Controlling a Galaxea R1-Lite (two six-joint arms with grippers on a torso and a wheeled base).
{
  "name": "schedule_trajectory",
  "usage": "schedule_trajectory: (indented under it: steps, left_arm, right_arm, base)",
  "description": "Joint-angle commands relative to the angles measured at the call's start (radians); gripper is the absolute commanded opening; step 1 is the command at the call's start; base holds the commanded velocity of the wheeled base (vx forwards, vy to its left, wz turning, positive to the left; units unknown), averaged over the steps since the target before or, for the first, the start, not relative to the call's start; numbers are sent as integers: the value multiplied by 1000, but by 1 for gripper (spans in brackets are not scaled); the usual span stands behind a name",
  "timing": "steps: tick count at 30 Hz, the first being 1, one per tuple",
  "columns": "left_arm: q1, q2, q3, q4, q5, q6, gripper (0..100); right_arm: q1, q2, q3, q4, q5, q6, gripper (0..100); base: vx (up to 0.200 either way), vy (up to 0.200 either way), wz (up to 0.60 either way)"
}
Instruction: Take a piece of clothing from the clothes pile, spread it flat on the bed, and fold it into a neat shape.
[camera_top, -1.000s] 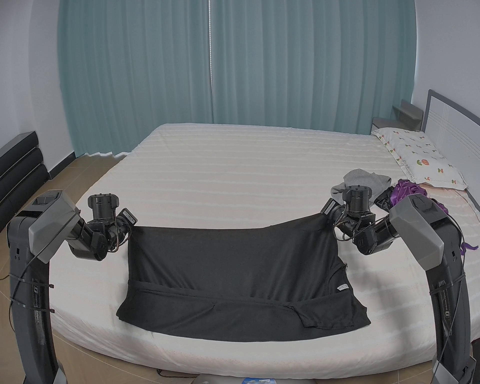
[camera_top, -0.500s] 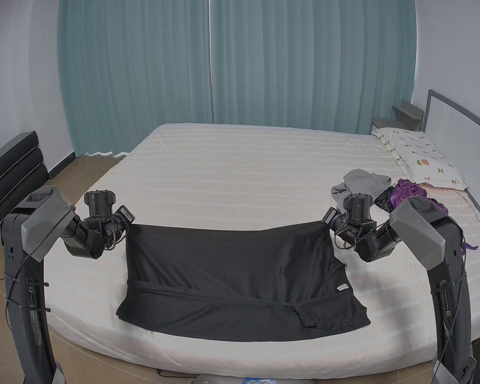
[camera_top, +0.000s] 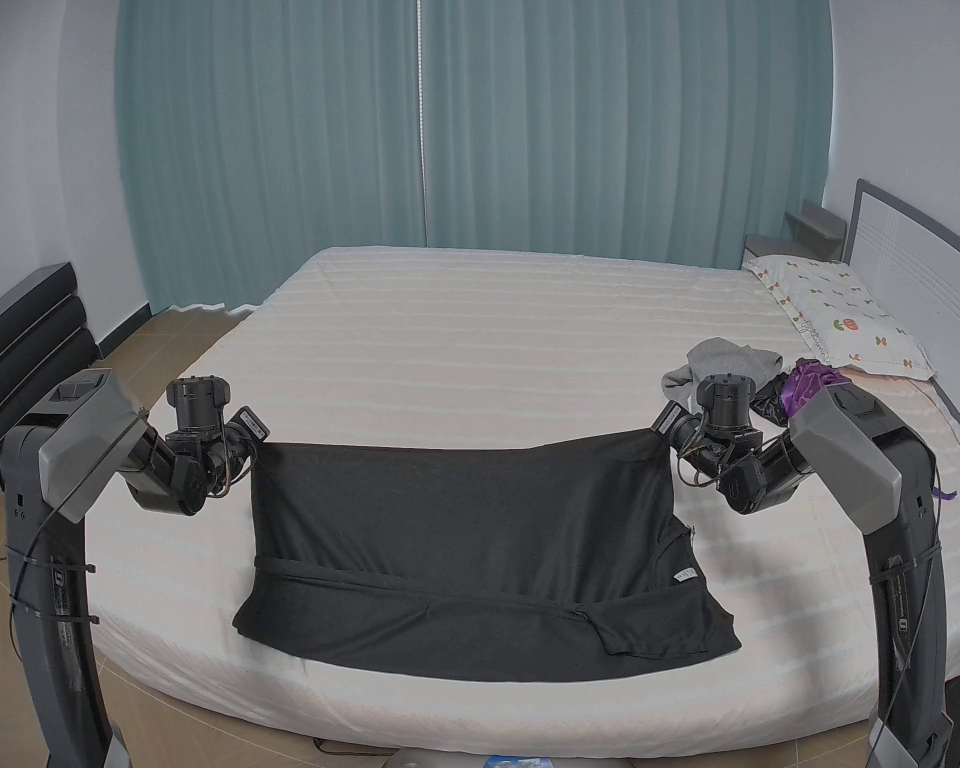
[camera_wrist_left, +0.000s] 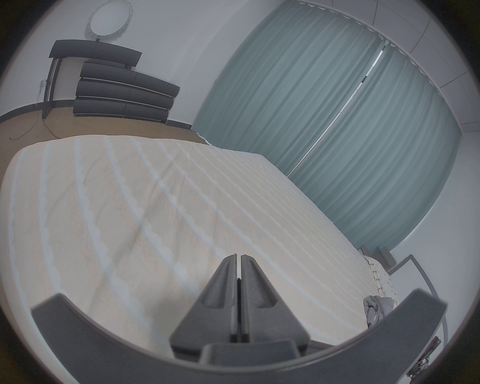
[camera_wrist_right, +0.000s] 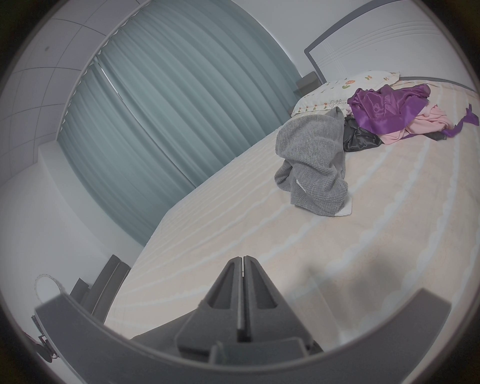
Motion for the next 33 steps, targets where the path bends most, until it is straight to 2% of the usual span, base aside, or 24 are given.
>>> schedule_trajectory:
  steps: [1,6,19,33]
  left_arm:
    - [1,-4,1,-1,0,0,0]
    - [2,-4,1,1,0,0,0]
    - [2,4,8,1,0,18,0]
    - [-4,18,44,-1,-4,16,0]
  right_arm:
    - [2,4,6,4,2,0,0]
    - [6,1,27,4,35,0,0]
    - [-8,-54,89,-1,43,0,0]
    - [-4,-99,150,16,85,1,0]
  base:
    - [0,0,0]
    - [0,0,0]
    - [0,0,0]
    - [0,0,0]
